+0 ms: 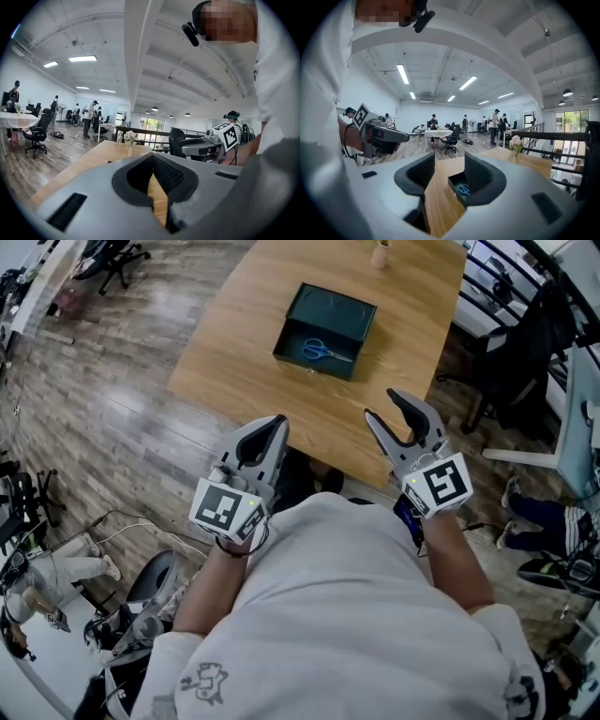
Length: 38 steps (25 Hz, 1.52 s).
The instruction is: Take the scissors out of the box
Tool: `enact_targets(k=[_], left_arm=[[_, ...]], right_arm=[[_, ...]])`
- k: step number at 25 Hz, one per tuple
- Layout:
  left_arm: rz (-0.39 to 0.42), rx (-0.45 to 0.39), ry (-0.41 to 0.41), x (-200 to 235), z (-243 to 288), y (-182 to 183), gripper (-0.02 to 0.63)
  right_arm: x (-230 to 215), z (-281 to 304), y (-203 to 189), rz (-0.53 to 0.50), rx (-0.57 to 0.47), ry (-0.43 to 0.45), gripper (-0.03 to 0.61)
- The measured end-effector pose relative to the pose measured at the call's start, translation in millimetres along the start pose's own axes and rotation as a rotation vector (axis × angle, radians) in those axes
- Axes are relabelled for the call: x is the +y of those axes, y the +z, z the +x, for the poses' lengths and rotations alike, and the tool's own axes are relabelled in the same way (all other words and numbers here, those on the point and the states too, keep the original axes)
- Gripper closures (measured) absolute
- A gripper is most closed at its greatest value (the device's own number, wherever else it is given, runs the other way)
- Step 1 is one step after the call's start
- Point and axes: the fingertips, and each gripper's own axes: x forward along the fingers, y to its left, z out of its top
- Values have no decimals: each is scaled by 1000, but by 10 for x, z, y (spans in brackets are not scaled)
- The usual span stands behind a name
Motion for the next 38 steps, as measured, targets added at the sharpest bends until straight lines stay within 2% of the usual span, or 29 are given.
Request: enact_targets(k=[19,38], left_arm=[[-61,76,-34,748,565,-101,608],[-120,185,-123,1563,1112,-384,608]], right_arm=[[-417,848,-252,28,142,29,379],[-553,1876,-948,-48,447,146,419]])
